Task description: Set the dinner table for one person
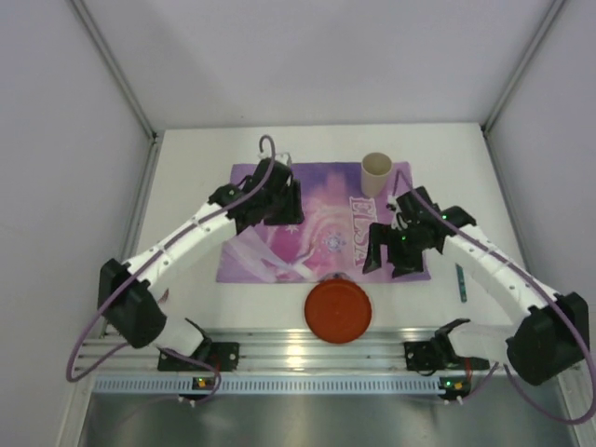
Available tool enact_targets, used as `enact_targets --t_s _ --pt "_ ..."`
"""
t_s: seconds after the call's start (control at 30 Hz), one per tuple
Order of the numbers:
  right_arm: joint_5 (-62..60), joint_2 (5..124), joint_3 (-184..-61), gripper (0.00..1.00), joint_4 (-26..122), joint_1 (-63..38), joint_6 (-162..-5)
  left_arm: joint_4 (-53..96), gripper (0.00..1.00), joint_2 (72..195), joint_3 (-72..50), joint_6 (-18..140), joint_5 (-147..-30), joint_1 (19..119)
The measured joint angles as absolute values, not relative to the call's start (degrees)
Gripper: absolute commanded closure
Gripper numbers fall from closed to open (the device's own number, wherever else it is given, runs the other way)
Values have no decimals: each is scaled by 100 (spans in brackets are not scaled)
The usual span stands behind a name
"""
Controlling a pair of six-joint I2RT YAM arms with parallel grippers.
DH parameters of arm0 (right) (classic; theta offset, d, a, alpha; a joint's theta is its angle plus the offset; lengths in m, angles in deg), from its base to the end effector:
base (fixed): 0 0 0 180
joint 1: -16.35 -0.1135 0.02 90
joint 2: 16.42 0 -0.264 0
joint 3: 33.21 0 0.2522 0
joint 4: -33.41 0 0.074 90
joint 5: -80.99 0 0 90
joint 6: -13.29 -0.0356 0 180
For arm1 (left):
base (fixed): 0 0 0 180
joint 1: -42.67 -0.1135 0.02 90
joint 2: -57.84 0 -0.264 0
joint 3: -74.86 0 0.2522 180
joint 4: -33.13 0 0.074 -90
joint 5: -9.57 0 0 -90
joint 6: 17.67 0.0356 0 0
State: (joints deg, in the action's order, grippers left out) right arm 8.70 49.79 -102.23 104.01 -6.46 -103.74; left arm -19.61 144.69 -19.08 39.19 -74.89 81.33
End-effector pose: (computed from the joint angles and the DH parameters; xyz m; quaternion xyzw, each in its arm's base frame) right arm 0.1859 0.0899 0.2675 0.0061 0.9700 0.2172 0.1089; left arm 0.2616 -0.2049 0.3300 0.0263 0.9248 -0.1848 0.3316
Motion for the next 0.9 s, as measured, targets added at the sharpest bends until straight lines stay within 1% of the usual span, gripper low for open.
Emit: enact_targets --t_s 0.03,0.13,0.3,0.43,0.47,0.53,0.73,0.87,0.9 --pt "881 5204 -10162 17 10257 -851 -10443 -2011 44 14217 -1493 3803 -7561 8148" --pt "846 5698 -9830 16 9789 -1251 -10594 -2103 43 13721 -356 3556 -8005 8203" --pt "448 6323 -9296 15 9488 -1404 -10725 -2262 43 13625 741 3429 -8840 8367" --pt "291 6636 -9159 20 9291 -1518 -10754 -2197 44 13625 995 3451 -9342 8502" --pt "273 6697 -9161 20 9214 -1570 -10763 -2114 44 13625 1073 3453 -9476 8524" --pt "262 6826 -9165 25 9057 -1701 -10782 -1952 44 13625 1255 3451 -9664 8568" --pt "258 7001 -9294 24 8952 -2014 -10854 -1447 46 13725 1620 3342 -10077 8813" --pt "64 6905 -9299 19 8974 -2095 -10887 -1034 52 14276 1589 3309 -10118 9206" --pt "-33 6833 -9318 19 9037 -2099 -10885 -971 56 14438 1574 3289 -10094 9282"
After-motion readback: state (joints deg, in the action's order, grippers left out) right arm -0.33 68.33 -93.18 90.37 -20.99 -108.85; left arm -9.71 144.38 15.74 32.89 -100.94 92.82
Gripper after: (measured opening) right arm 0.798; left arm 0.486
